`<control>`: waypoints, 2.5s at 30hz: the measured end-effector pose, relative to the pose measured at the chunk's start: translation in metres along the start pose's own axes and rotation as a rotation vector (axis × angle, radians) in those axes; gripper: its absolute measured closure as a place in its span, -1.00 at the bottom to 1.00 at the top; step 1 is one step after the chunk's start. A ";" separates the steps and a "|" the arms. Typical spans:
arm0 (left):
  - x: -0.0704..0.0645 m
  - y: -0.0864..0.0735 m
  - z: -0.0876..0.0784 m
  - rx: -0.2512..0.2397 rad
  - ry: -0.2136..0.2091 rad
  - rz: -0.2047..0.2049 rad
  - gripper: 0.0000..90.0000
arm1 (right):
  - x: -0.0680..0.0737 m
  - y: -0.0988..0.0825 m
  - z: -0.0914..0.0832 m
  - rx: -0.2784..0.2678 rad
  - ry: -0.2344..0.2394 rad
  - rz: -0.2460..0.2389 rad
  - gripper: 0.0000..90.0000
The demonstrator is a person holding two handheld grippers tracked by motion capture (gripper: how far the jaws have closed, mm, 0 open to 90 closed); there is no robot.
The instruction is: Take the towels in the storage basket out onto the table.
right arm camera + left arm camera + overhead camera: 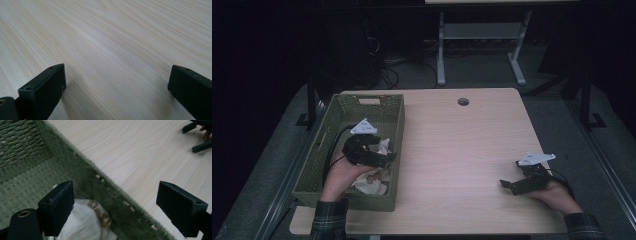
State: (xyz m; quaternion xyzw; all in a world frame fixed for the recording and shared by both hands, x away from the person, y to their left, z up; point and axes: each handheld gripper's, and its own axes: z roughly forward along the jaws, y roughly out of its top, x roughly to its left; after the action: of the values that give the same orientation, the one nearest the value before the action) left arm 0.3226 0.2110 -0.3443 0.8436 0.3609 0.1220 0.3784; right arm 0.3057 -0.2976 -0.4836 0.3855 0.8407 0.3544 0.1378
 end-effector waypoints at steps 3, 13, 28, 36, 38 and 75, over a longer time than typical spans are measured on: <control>0.007 -0.006 -0.001 0.011 0.011 -0.009 -0.69 | 0.000 0.000 0.000 0.000 0.000 0.000 -0.98; 0.019 -0.022 0.003 0.041 0.037 -0.011 -0.69 | 0.000 0.000 0.000 0.000 0.000 0.000 -0.98; 0.033 -0.039 0.019 0.096 0.051 -0.037 -0.69 | 0.000 0.000 0.000 -0.001 0.000 -0.003 -0.98; 0.037 -0.045 0.031 0.144 0.067 -0.055 -0.69 | 0.000 0.000 0.000 0.000 0.000 0.001 -0.98; 0.038 -0.046 0.034 0.165 0.072 -0.052 -0.69 | 0.000 0.000 0.000 -0.001 0.000 -0.003 -0.98; 0.035 -0.052 0.059 0.452 0.142 -0.064 0.38 | 0.000 0.000 0.000 -0.001 -0.001 -0.004 -0.98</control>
State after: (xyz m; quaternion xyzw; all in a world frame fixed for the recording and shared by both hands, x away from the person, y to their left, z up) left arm 0.3487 0.2265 -0.4250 0.8843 0.4315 0.0850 0.1570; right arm 0.3058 -0.2977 -0.4838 0.3838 0.8412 0.3545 0.1391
